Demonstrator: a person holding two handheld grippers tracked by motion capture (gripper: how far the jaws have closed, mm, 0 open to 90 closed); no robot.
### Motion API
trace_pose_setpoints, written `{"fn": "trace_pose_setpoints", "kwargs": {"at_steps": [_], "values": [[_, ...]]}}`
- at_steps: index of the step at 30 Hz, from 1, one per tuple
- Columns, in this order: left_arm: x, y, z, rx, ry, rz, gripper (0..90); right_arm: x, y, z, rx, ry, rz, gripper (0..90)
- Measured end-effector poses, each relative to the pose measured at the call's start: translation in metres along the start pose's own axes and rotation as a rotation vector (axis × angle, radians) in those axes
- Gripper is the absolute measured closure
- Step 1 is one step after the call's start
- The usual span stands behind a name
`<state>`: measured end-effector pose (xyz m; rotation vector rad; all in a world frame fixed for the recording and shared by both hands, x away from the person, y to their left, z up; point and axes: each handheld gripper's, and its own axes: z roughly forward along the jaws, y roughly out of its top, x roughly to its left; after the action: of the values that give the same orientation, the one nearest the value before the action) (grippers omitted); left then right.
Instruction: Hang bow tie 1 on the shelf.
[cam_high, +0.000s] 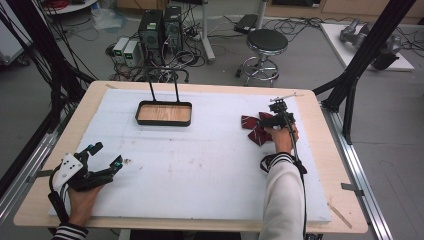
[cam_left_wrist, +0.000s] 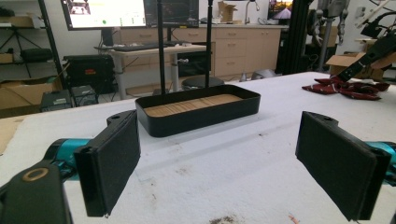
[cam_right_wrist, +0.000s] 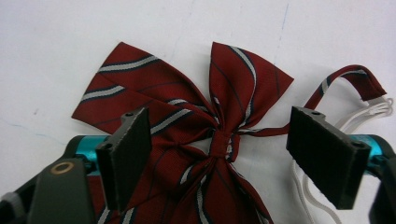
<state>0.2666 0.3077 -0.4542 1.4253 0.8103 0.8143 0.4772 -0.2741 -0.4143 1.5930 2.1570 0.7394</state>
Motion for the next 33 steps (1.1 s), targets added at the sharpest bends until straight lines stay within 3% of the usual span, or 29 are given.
{"fn": "trace_pose_setpoints", "kwargs": {"at_steps": [20,24,27,33], "values": [[0.0002,0.0,-0.0002,0.002,0.0,0.003,14.4,-0.0067,-0.0028,0.0077,0.061,0.006,0.067,43.0],[0.0001,0.0,-0.0002,0.0,-0.001,0.003,14.3,-0.0067,-0.0038,0.01,0.084,0.006,0.064,51.3],[0.0002,0.0,-0.0003,0.0,-0.001,0.004,14.3,-0.0059,-0.0037,0.0083,0.097,-0.019,0.077,65.6],[0.0002,0.0,-0.0003,0.0,-0.001,0.003,14.4,-0.003,-0.003,0.0079,0.105,-0.036,0.063,74.1]]}}
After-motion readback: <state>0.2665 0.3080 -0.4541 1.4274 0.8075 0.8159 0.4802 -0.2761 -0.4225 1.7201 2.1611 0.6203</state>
